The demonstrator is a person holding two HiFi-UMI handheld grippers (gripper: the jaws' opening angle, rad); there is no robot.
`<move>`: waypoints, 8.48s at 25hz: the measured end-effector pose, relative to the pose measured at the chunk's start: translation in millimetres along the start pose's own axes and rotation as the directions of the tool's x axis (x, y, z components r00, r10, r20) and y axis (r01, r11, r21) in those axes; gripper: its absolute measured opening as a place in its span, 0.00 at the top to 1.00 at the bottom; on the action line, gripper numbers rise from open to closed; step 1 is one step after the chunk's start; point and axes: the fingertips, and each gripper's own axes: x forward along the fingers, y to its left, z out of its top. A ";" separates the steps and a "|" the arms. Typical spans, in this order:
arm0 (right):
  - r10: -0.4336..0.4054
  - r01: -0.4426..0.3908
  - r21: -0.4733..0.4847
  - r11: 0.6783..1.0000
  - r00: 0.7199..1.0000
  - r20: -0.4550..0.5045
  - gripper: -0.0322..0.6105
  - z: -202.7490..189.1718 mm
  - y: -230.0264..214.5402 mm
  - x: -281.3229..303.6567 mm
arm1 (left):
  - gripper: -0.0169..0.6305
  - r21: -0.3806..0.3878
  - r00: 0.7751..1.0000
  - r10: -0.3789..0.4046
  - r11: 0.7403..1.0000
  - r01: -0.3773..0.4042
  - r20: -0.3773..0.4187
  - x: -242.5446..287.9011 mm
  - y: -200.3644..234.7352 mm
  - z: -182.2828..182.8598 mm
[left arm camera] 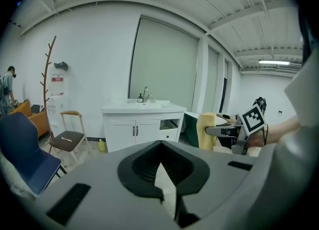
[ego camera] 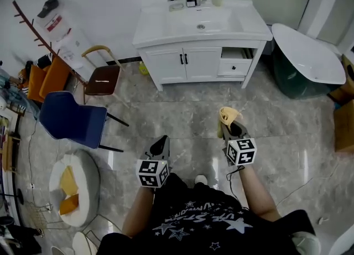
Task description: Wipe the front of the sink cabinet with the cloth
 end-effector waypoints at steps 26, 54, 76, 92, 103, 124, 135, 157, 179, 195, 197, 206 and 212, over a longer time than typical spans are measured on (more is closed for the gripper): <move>-0.216 0.220 0.079 0.972 0.975 -0.050 0.83 49.2 -21.6 174.7 | 0.95 0.009 0.986 -0.160 0.987 0.160 -0.046 169.4 161.0 63.8; -0.178 0.177 -0.026 0.984 0.958 -0.226 0.83 -1.7 -100.9 440.3 | 0.95 -0.094 0.980 -0.159 0.985 0.148 -0.123 382.6 273.0 27.5; 0.128 -0.117 -0.071 0.991 0.976 0.175 0.83 -72.8 -163.4 638.3 | 0.95 -0.055 0.986 -0.132 0.989 0.139 0.106 619.8 344.6 -128.8; 0.111 -0.011 -0.300 0.954 0.941 0.320 0.83 -42.0 -139.2 675.1 | 0.95 0.107 0.922 -0.111 0.991 0.076 0.371 611.6 365.0 -102.0; -0.002 0.096 -0.281 0.955 0.948 0.317 0.83 -34.4 -191.0 660.4 | 0.95 0.134 0.906 -0.152 0.985 0.107 0.395 621.6 336.9 -81.4; -0.363 0.409 -0.077 0.909 0.871 0.331 0.83 -47.3 -357.1 575.0 | 0.95 0.196 0.904 -0.297 0.950 0.245 0.308 681.4 264.3 -81.2; 0.025 0.034 -0.210 0.977 0.961 0.274 0.83 -82.8 -213.1 649.5 | 0.95 0.178 0.931 -0.206 0.971 0.158 0.302 666.0 305.5 -104.4; -0.178 0.234 -0.212 0.949 0.951 0.254 0.83 -104.5 -282.9 655.2 | 0.95 0.160 0.925 -0.250 0.964 0.211 0.285 687.7 286.2 -120.7; -0.189 0.229 -0.135 0.964 0.948 0.256 0.82 -130.3 -304.0 630.3 | 0.95 0.155 0.931 -0.274 0.958 0.242 0.240 709.4 276.1 -140.2; 0.107 -0.056 -0.345 0.937 0.986 0.130 0.82 -202.1 -173.1 738.6 | 0.95 0.115 0.958 -0.204 0.976 0.184 0.200 712.4 315.2 -172.5; 0.090 -0.040 -0.334 0.942 0.987 0.137 0.82 -202.1 -180.2 740.7 | 0.95 0.111 0.959 -0.204 0.976 0.185 0.196 714.7 314.4 -175.1; -0.119 0.160 -0.220 0.962 0.975 0.190 0.83 -201.7 -275.9 709.5 | 0.95 0.134 0.954 -0.244 0.966 0.222 0.175 728.4 297.8 -183.0; -0.282 0.319 -0.176 0.931 0.937 0.204 0.82 -212.0 -342.1 680.9 | 0.95 0.131 0.951 -0.262 0.961 0.243 0.163 740.8 288.4 -188.2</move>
